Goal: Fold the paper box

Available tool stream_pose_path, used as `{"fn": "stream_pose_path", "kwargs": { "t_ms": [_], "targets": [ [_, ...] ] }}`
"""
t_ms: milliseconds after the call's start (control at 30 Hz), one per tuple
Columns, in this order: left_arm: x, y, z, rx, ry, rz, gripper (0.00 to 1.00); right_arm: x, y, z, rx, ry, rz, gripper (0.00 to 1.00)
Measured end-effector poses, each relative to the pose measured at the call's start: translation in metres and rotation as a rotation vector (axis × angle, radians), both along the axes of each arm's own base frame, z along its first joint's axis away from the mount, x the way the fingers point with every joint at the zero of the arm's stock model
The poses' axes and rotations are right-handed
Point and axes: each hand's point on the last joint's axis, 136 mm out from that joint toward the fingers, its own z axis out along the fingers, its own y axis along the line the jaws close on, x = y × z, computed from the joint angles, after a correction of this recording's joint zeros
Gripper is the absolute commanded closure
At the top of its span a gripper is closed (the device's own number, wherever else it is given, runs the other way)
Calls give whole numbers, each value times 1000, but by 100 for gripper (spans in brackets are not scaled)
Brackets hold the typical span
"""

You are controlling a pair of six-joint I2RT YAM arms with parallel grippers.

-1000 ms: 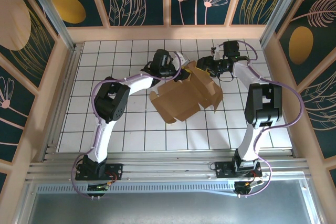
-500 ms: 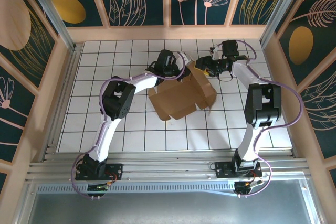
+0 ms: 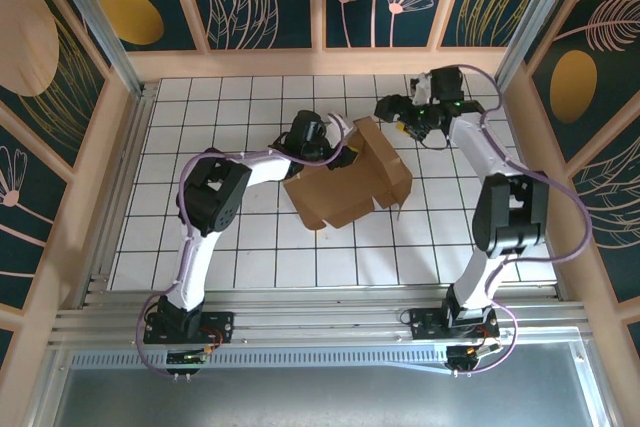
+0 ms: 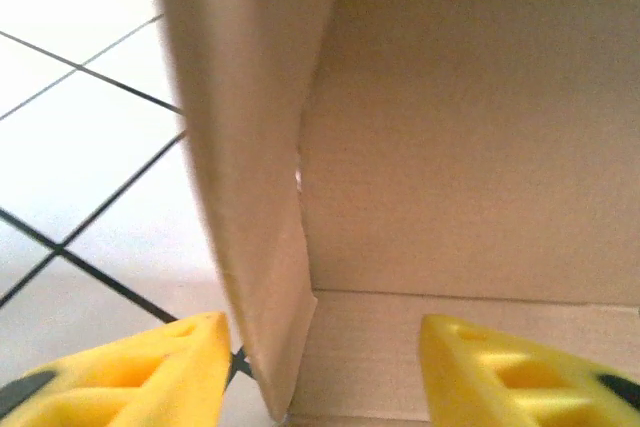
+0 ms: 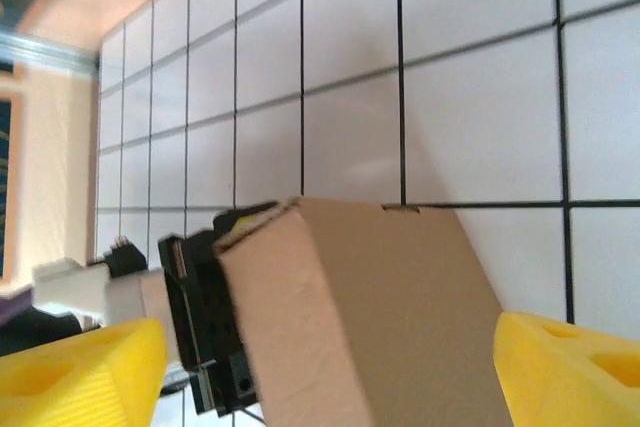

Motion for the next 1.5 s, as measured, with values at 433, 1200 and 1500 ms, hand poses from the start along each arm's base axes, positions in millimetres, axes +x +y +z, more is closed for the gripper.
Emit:
{"fn": "stream_pose_path", "kwargs": {
  "t_ms": [433, 1200, 1500],
  "targets": [
    [3, 27, 160, -262, 148, 247, 46, -104, -57, 55, -51, -165, -288, 20],
    [18, 30, 147, -171, 497, 440, 41, -177, -42, -82, -436, -38, -276, 74],
    [-3, 81, 171, -171, 448, 542, 41, -145, -36, -79, -689, -222, -54, 100]
  ]
}}
